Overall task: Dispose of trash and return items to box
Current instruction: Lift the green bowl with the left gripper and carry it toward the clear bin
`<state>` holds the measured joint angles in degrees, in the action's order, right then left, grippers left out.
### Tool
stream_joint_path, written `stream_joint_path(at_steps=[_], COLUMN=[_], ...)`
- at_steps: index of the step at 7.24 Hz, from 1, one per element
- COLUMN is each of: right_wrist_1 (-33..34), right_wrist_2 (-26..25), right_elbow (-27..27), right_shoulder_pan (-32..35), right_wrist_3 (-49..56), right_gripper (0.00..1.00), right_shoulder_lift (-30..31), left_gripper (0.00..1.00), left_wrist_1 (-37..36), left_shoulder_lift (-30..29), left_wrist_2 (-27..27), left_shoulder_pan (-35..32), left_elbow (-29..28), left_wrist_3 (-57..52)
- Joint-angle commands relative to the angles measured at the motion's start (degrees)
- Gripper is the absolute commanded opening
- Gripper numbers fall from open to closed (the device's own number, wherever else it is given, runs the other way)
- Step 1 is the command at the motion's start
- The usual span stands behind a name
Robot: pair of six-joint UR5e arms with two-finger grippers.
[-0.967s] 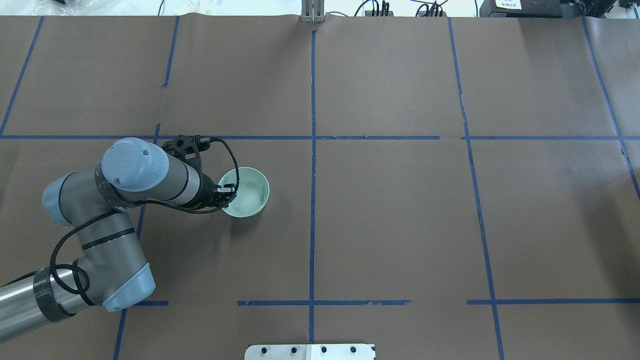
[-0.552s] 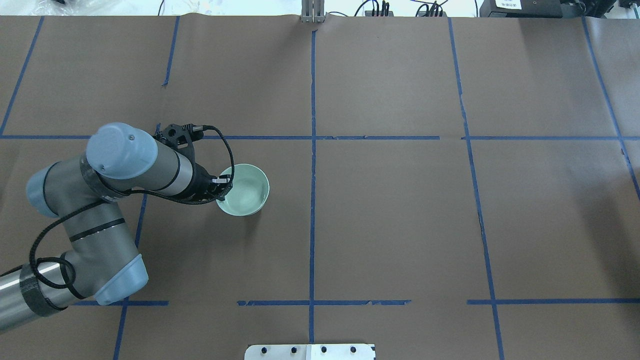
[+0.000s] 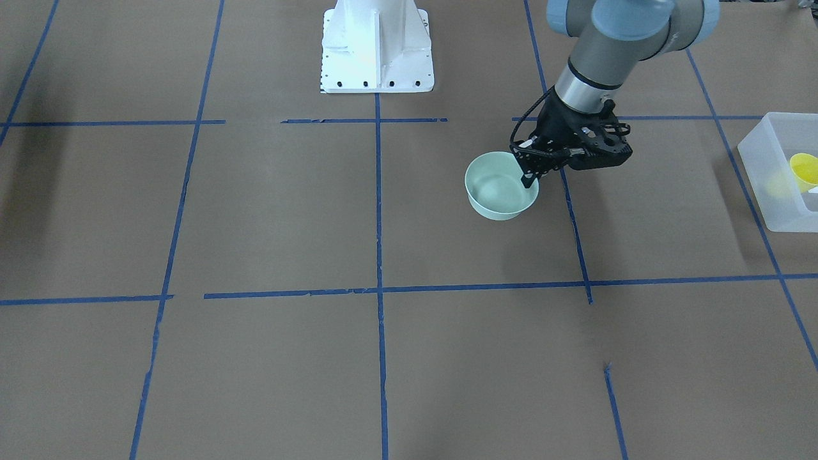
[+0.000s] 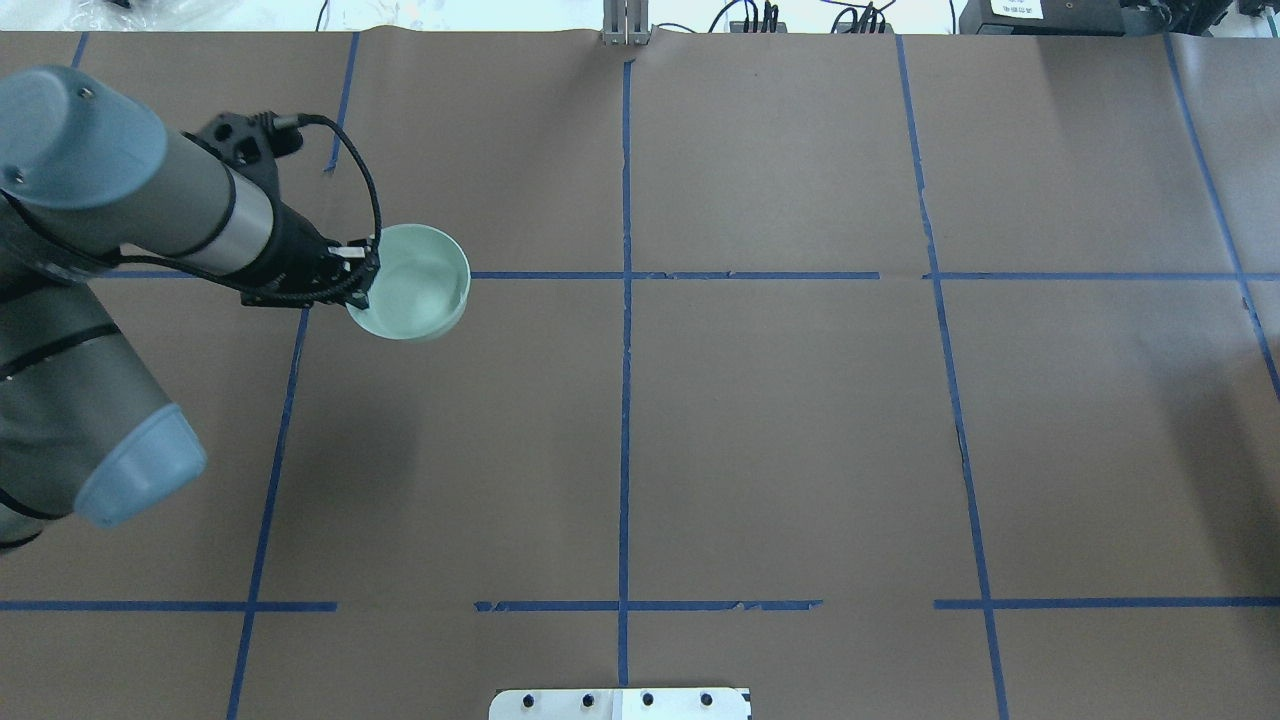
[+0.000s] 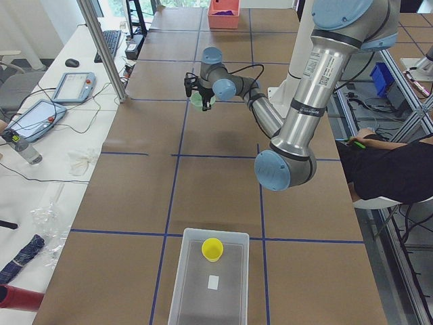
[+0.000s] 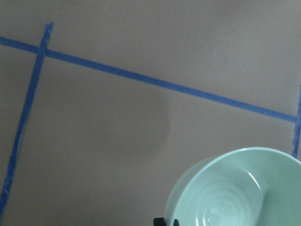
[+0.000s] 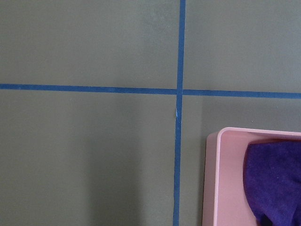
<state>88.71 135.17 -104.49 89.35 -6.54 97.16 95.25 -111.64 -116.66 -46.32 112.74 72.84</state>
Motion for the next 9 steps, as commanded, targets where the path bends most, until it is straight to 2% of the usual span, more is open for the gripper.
stream_joint_path(at_steps=[1,3,4,5,7,9], right_wrist_1=[-0.1,-0.1,-0.1,-0.2,-0.4,-0.4], right_wrist_2=[0.4,1.7,4.4,4.7,5.0,4.6], right_elbow=[5.3,7.7,7.8,7.6,7.3,7.5], right_shoulder_pan=[-1.7,-1.6,-1.5,-1.5,-1.2,-0.1], right_wrist_3=[-6.6,-6.6,-6.6,-6.5,-4.7,1.5], right_gripper=[1.0,1.0,1.0,1.0,1.0,1.0], right_shoulder_lift=[-4.6,-6.5,-6.6,-6.6,-6.5,-5.9], left_gripper=[0.0,0.0,0.0,0.0,0.0,0.0], left_wrist_1=[-4.4,-6.3,-6.3,-6.3,-6.3,-6.3], left_shoulder_lift=[0.3,2.1,3.8,5.3,8.5,9.2], left_wrist_2=[-3.1,-3.1,-3.7,-6.8,-11.8,-14.2], left_shoulder_pan=[-8.7,-11.9,-14.0,-19.0,-29.3,-38.3], left_elbow=[0.3,-0.4,-0.9,-2.3,-7.6,-14.8], left_wrist_3=[-10.7,-21.8,-27.5,-33.8,-50.6,-64.3])
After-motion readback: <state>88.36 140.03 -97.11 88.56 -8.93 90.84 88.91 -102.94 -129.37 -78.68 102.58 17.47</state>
